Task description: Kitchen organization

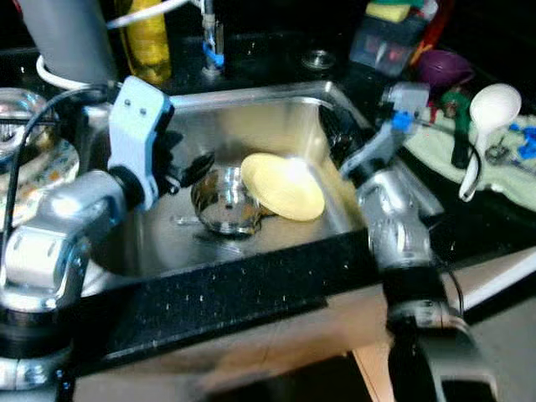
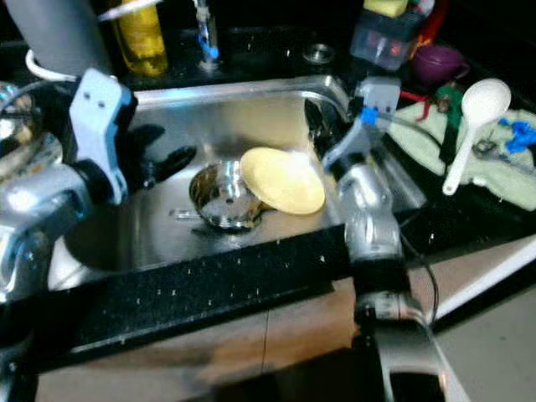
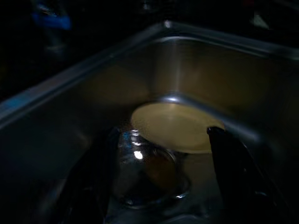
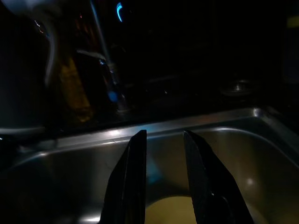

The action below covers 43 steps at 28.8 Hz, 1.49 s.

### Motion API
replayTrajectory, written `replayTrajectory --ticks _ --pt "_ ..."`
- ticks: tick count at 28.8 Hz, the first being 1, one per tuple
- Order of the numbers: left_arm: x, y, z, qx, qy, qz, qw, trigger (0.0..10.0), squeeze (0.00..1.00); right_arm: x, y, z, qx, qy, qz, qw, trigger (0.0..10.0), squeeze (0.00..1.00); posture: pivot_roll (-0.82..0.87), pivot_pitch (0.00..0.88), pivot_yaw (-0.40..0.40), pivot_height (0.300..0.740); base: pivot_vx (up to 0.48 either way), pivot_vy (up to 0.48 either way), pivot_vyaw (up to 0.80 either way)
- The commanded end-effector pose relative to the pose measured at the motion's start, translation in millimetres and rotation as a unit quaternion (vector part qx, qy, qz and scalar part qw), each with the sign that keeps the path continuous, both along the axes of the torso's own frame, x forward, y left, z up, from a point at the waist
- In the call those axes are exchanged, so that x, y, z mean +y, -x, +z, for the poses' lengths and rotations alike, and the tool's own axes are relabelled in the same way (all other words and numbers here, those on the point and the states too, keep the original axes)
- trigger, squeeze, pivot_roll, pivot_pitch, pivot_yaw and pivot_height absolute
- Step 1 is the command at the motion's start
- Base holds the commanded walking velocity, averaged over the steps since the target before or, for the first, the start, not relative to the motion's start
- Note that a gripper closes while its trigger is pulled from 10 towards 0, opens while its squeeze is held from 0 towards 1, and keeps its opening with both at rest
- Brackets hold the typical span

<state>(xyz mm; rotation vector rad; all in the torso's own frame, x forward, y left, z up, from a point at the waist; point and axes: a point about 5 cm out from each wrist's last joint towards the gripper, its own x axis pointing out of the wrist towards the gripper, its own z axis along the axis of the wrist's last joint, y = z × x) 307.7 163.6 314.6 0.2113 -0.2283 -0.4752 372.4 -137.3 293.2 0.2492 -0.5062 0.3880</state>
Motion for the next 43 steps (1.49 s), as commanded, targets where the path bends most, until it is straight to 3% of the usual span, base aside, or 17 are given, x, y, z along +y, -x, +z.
replayTrajectory --ticks 1,2,3,4,8,13,17,43 --pt "1.3 -0.1 -12 0.021 0.003 0.022 1.0 10.0 0.0 4.6 11.0 -11 0.02 -0.006 0.009 1.0 10.0 0.0 -0.03 0.226 -0.03 0.74 0.0 0.0 0.0" --pt "1.3 -0.1 -12 0.021 0.003 0.022 1.0 10.0 0.0 4.6 11.0 -11 0.02 -0.006 0.009 1.0 10.0 0.0 -0.03 0.226 -0.03 0.74 0.0 0.0 0.0" --pt "7.9 -2.0 -16 0.02 0.028 0.073 0.997 10.0 0.0 11.3 27.1 -18 0.029 -0.001 0.019 0.999 10.0 0.0 -0.03 0.225 -0.03 0.74 0.0 0.0 0.0" --pt "10.4 -2.9 -16 0.017 0.033 0.09 0.995 10.0 0.0 13.6 33.0 -20 0.032 0.0 0.024 0.999 10.0 0.0 -0.03 0.223 -0.03 0.74 0.0 0.0 0.0" --pt "11.9 -4.1 -15 -0.002 0.022 0.106 0.994 10.0 0.0 16.2 44.9 -23 0.047 -0.002 0.032 0.998 10.0 0.0 -0.04 0.221 -0.032 0.74 0.0 0.0 0.0" --pt "3.3 -0.8 -5 -0.043 0.008 0.08 0.996 10.0 0.0 18.2 61.2 -18 0.056 0.0 0.037 0.998 10.0 0.0 -0.04 0.219 -0.03 0.74 0.0 0.0 0.0" --pt "-1.7 4.7 12 -0.075 0.033 0.063 0.995 10.0 0.0 24.3 70.9 -3 0.033 0.004 0.072 0.997 10.0 0.0 -0.04 0.213 -0.028 0.74 0.0 0.0 0.0" --pt "-1.4 8.2 10 -0.065 0.047 0.082 0.993 10.0 0.0 26.9 74.3 3 0.046 -0.004 0.081 0.996 10.0 0.0 -0.03 0.213 -0.032 0.74 0.0 0.0 0.0"
